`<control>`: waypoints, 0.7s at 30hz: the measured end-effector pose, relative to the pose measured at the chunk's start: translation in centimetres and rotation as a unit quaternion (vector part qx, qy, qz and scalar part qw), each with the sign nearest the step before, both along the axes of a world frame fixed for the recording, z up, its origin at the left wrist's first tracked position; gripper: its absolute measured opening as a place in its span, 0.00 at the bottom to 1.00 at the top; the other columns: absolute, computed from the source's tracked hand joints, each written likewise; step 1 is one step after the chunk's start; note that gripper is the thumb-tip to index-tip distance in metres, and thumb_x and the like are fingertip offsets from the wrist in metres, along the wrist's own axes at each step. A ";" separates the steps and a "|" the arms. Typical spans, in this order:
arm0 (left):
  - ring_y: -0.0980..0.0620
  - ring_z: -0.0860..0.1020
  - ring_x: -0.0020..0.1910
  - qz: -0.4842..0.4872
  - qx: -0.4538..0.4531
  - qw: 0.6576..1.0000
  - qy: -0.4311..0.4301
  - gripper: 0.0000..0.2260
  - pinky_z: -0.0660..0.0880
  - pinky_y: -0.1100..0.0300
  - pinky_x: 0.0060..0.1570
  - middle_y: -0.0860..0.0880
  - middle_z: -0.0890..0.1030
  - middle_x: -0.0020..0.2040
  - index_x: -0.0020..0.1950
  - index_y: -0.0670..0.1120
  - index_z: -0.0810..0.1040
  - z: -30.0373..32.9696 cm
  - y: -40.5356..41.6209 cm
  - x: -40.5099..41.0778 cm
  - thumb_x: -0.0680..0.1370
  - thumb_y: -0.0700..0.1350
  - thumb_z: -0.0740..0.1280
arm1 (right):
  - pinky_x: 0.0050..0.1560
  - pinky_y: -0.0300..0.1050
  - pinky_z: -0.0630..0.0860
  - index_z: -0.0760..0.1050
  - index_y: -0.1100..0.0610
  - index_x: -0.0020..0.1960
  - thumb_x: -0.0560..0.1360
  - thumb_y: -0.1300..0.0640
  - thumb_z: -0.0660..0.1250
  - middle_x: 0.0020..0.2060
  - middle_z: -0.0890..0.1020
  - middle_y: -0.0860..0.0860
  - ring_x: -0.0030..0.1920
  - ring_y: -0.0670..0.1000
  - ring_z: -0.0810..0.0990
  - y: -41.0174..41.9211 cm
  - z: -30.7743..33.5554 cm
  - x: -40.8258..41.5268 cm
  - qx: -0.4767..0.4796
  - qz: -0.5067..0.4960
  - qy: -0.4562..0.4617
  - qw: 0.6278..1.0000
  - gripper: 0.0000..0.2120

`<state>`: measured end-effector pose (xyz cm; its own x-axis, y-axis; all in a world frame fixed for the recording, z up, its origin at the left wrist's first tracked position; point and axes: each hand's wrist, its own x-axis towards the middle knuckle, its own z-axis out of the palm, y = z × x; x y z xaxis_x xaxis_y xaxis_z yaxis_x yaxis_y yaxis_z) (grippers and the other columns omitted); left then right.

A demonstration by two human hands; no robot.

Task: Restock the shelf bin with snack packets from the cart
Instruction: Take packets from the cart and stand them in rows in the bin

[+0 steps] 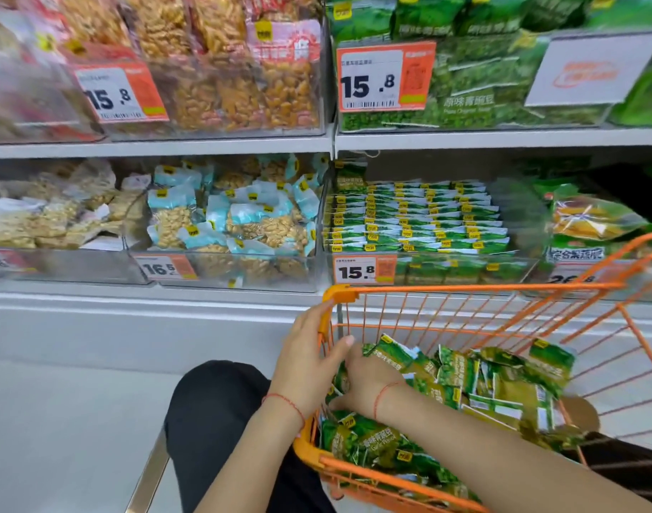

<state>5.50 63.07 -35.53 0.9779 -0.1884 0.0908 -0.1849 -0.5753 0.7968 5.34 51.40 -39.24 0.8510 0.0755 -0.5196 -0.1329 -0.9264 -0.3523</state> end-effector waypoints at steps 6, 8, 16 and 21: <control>0.64 0.68 0.58 0.005 0.002 1.000 -0.017 0.22 0.67 0.67 0.56 0.60 0.69 0.62 0.71 0.57 0.65 0.2 0.0 -0.3 0.78 0.52 0.66 | 0.53 0.45 0.76 0.65 0.58 0.70 0.72 0.53 0.72 0.58 0.78 0.55 0.55 0.54 0.78 -1.9 1.6 0.5 0.028 -0.020 0.003 0.999 0.31; 0.65 0.67 0.57 0.014 0.029 0.999 -0.034 0.21 0.63 0.70 0.55 0.61 0.68 0.61 0.71 0.56 0.65 0.4 0.2 -0.4 0.78 0.52 0.64 | 0.44 0.41 0.75 0.72 0.57 0.65 0.72 0.52 0.72 0.51 0.79 0.52 0.46 0.51 0.78 -3.8 3.5 0.7 0.043 -0.008 -0.001 0.999 0.24; 0.63 0.70 0.63 -0.070 0.000 0.997 -0.019 0.25 0.67 0.68 0.61 0.60 0.71 0.64 0.70 0.57 0.66 3.6 -3.6 -1.5 0.74 0.58 0.67 | 0.39 0.47 0.82 0.71 0.55 0.62 0.71 0.63 0.72 0.57 0.73 0.43 0.53 0.42 0.75 -10.6 8.0 -2.2 0.370 -0.179 -0.081 0.908 0.21; 0.62 0.68 0.58 -0.047 0.001 0.997 0.054 0.30 0.67 0.64 0.55 0.60 0.70 0.59 0.70 0.59 0.64 3.8 -6.1 -1.3 0.71 0.54 0.73 | 0.37 0.39 0.79 0.68 0.49 0.57 0.71 0.62 0.72 0.45 0.73 0.40 0.43 0.41 0.79 -11.8 8.3 -2.9 0.461 -0.269 -0.121 0.837 0.20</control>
<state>4.24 56.96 -31.73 0.9597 -0.2808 -0.0149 -0.1515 -0.5610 0.8138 2.47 39.60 -30.90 0.9626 -0.0788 -0.2593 -0.2651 -0.0758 -0.9612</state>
